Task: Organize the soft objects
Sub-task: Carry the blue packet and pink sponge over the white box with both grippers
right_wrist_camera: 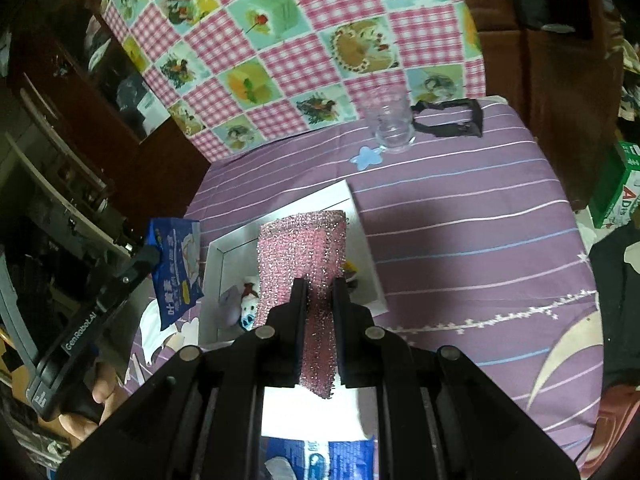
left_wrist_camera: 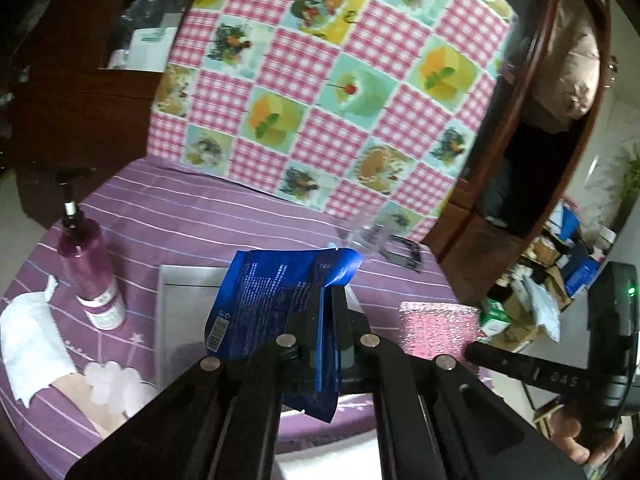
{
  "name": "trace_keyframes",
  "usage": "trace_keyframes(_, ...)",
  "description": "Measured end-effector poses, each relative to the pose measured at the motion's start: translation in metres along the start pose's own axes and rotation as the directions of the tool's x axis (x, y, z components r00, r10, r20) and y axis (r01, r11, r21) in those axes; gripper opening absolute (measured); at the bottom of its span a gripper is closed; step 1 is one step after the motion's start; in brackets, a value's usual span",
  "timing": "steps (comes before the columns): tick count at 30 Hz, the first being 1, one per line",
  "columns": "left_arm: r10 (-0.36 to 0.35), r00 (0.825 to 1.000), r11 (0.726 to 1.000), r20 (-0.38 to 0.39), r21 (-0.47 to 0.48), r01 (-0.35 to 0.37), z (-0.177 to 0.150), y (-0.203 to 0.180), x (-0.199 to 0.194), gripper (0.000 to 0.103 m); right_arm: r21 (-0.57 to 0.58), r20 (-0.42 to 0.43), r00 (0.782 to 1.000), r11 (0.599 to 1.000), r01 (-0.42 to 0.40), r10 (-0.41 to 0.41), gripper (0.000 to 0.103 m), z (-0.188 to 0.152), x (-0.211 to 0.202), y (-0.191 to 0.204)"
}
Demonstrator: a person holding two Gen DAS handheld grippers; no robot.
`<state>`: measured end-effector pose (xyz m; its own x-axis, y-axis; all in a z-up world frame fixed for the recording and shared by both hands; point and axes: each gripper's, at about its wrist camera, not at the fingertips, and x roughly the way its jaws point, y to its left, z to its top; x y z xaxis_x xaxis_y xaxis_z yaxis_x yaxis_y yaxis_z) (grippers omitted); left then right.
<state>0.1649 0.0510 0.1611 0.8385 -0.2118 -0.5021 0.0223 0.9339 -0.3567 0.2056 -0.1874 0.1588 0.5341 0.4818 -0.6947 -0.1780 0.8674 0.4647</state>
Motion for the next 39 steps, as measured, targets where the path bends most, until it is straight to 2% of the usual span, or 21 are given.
trace_keyframes(4, 0.03, 1.0, 1.0, -0.005, 0.009, -0.03, 0.0, 0.013, 0.008, 0.002, 0.017, -0.019, 1.0, 1.0, -0.015, 0.016, 0.014, 0.01, 0.017, 0.007)
trace_keyframes(11, -0.036, 0.999, 0.998, -0.017, -0.058, 0.035, -0.004, 0.024, 0.02, 0.002, 0.055, -0.02, 0.999, 0.998, -0.042, 0.043, 0.014, 0.023, 0.041, 0.011)
trace_keyframes(12, -0.019, 1.0, 0.999, -0.014, -0.047, 0.018, -0.005, 0.023, 0.021, 0.002, 0.06, -0.022, 0.999, 0.997, -0.047, 0.049, 0.014, 0.024, 0.044, 0.011)
trace_keyframes(14, 0.06, 0.998, 0.998, -0.005, 0.001, -0.06, -0.007, 0.019, 0.025, 0.002, 0.063, -0.027, 0.998, 0.997, -0.053, 0.055, 0.014, 0.026, 0.05, 0.012)
trace_keyframes(17, 0.126, 0.992, 0.991, 0.002, 0.052, -0.125, -0.009, 0.015, 0.031, 0.002, 0.068, -0.028, 0.998, 0.996, -0.06, 0.062, 0.014, 0.031, 0.059, 0.013)
trace_keyframes(24, 0.191, 0.981, 0.979, -0.03, 0.078, -0.189, -0.014, 0.018, 0.052, 0.002, 0.106, -0.011, 0.997, 0.992, -0.074, 0.076, 0.014, 0.043, 0.078, 0.009)
trace_keyframes(26, 0.206, 0.977, 0.976, -0.053, 0.086, -0.201, -0.017, 0.021, 0.06, 0.002, 0.112, -0.032, 0.997, 0.992, -0.064, 0.068, 0.014, 0.042, 0.088, 0.005)
trace_keyframes(29, 0.209, 0.974, 0.977, -0.088, 0.059, -0.204, -0.02, 0.024, 0.07, 0.002, 0.143, -0.058, 0.995, 0.987, -0.067, 0.076, 0.014, 0.041, 0.094, -0.003)
trace_keyframes(31, 0.184, 0.974, 0.983, -0.13, 0.028, -0.182, -0.023, 0.028, 0.078, 0.002, 0.144, -0.061, 0.996, 0.988, -0.059, 0.069, 0.014, 0.041, 0.092, -0.006)
trace_keyframes(39, 0.125, 0.958, 0.99, -0.257, -0.029, -0.137, -0.04, 0.036, 0.107, 0.002, 0.161, -0.032, 0.999, 0.986, -0.038, 0.044, 0.014, 0.041, 0.074, -0.02)
